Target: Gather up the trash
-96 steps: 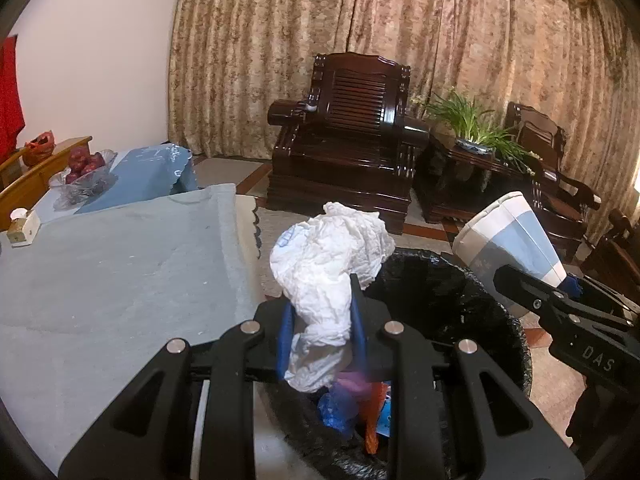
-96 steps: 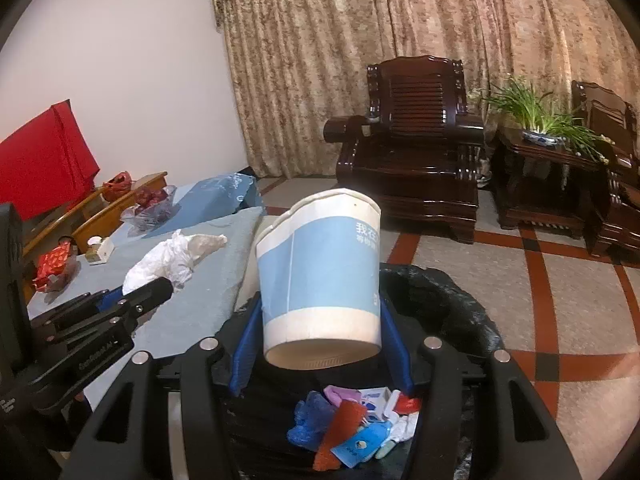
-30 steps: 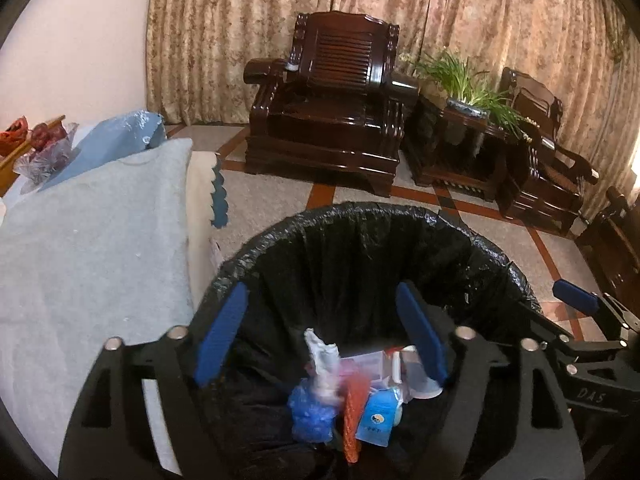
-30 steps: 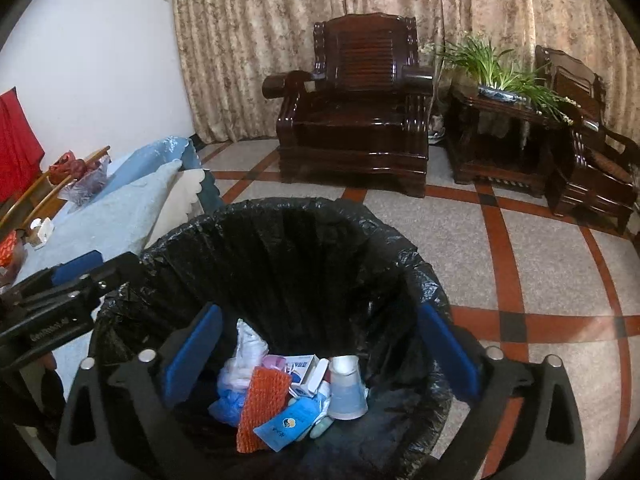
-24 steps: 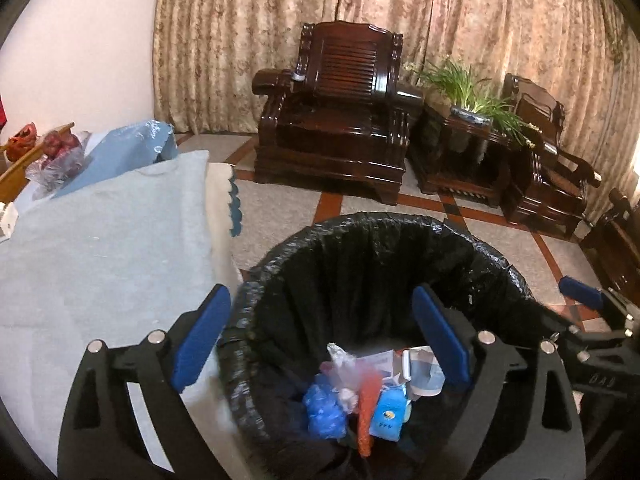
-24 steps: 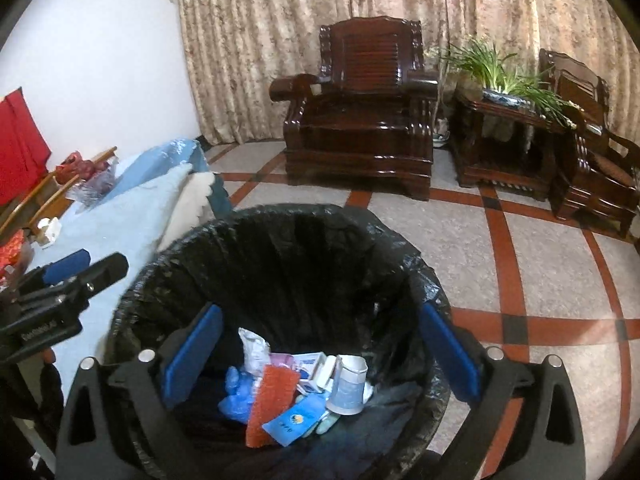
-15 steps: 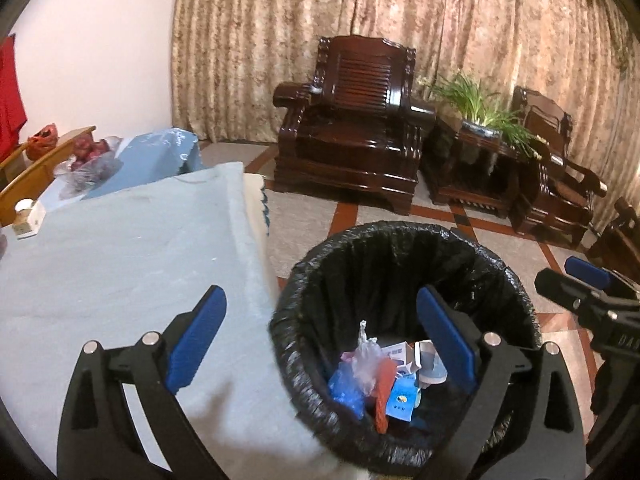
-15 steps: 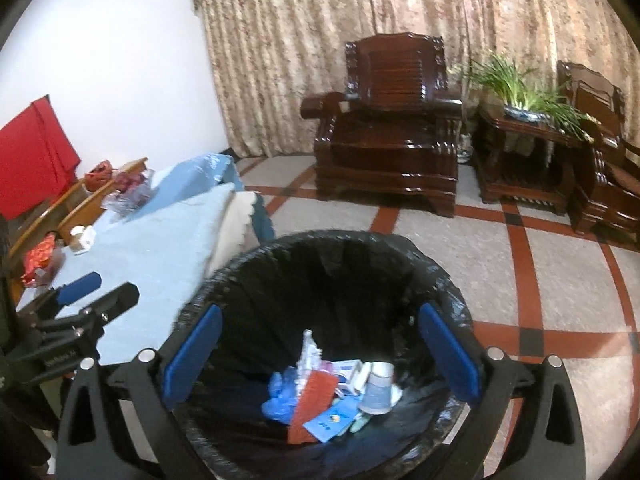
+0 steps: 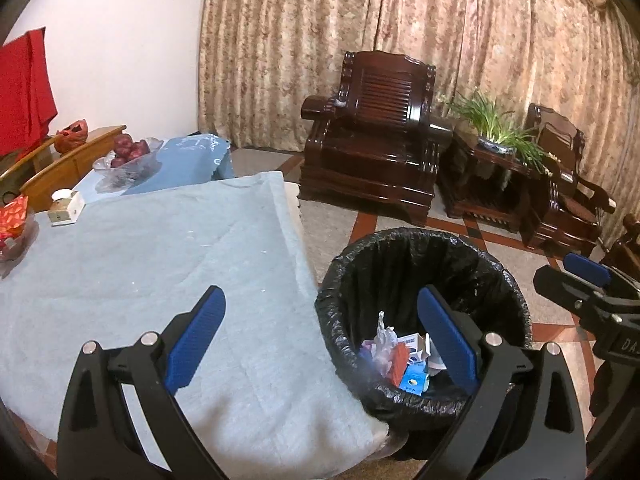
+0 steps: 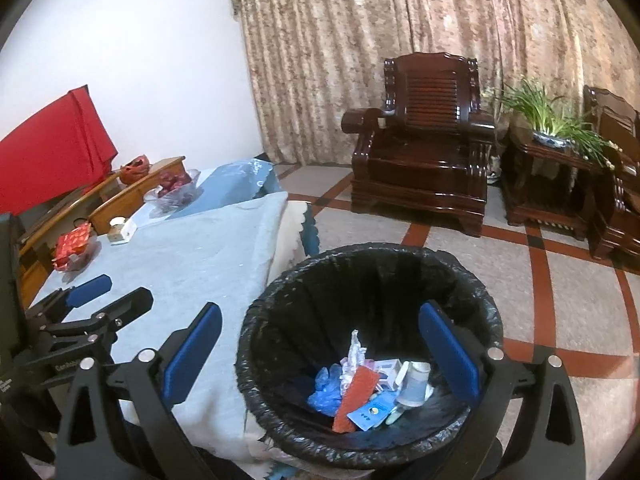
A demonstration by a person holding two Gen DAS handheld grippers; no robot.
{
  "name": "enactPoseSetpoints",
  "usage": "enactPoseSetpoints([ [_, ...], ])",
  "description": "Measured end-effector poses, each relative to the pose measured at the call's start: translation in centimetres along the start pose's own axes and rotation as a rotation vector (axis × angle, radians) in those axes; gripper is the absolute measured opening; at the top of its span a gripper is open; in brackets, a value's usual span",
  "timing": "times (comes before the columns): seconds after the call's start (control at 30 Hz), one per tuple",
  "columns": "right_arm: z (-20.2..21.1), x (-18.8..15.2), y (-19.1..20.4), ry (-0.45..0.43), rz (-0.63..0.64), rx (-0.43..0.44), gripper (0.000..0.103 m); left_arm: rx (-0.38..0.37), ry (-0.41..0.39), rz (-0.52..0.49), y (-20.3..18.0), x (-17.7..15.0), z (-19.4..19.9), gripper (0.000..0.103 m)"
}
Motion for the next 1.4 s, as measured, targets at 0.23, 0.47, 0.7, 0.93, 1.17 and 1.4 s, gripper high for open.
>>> enactPoseSetpoints([
  [0.23,0.9,0.5,1.6,-0.011,0.026,0.012,0.097,0.006,-0.018,0.01,0.7,0.1,1.8,0.094],
  [0.47,1.7,0.9,3.2,-0.03,0.056,0.02,0.097,0.018,-0.048,0.016,1.0,0.5,3.4,0.094],
  [0.7,1.9,1.1,3.8,-0.037,0.073,0.023,0.097,0.03,-0.075,0.019,1.3,0.7,4.7,0.094],
  [0.93,2.1,1.3,4.3,-0.042,0.083,0.026,0.097,0.034,-0.086,0.022,1.6,0.9,5.2,0.094],
  [1.17,2.0,1.4,4.5,-0.042,0.084,0.026,0.097,0.038,-0.088,0.025,2.0,1.0,5.3,0.094],
  [1.4,2.0,1.5,4.7,-0.043,0.088,0.028,0.097,0.037,-0.087,0.025,2.1,1.0,5.2,0.094],
])
Point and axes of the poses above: each gripper's, at about its wrist camera, not at the fingertips, and z roughly against the way its jaws point, y to its left, x to its top, the point moved 3 cm from there along -z, roughly the way its jaws point, and after that the axes turned 7 degrees about x, right-handed, at the moved point
